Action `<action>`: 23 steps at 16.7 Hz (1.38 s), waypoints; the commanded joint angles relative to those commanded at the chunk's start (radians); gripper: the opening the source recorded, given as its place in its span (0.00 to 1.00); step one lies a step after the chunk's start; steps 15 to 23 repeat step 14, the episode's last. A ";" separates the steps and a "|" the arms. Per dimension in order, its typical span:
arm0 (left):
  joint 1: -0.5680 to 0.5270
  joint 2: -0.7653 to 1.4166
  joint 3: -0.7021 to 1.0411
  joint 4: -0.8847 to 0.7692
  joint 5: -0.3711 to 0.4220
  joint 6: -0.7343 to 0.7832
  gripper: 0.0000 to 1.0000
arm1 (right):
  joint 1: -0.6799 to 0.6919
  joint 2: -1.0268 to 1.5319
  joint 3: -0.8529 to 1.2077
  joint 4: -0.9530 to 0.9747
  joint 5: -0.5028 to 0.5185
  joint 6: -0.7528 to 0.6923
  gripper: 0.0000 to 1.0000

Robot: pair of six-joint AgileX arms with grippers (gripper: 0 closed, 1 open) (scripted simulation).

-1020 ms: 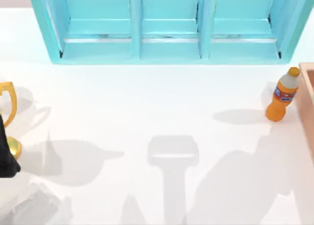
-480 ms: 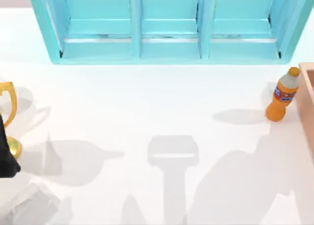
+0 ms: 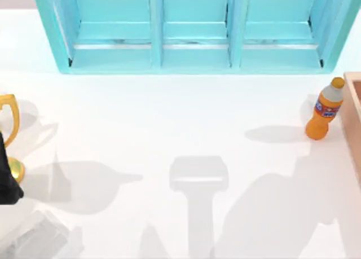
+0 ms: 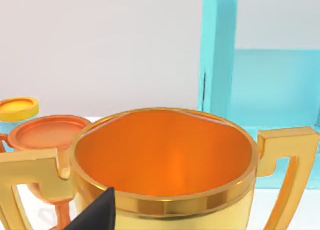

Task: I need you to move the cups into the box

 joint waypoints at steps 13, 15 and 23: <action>0.000 0.000 0.000 0.000 0.000 0.000 1.00 | -0.007 0.013 0.410 -0.398 0.000 -0.005 1.00; 0.000 0.000 0.000 0.000 0.000 0.000 1.00 | -0.007 0.012 0.414 -0.401 0.000 -0.005 1.00; 0.000 0.000 0.000 0.000 0.000 0.000 1.00 | -0.007 0.012 0.414 -0.401 0.000 -0.005 1.00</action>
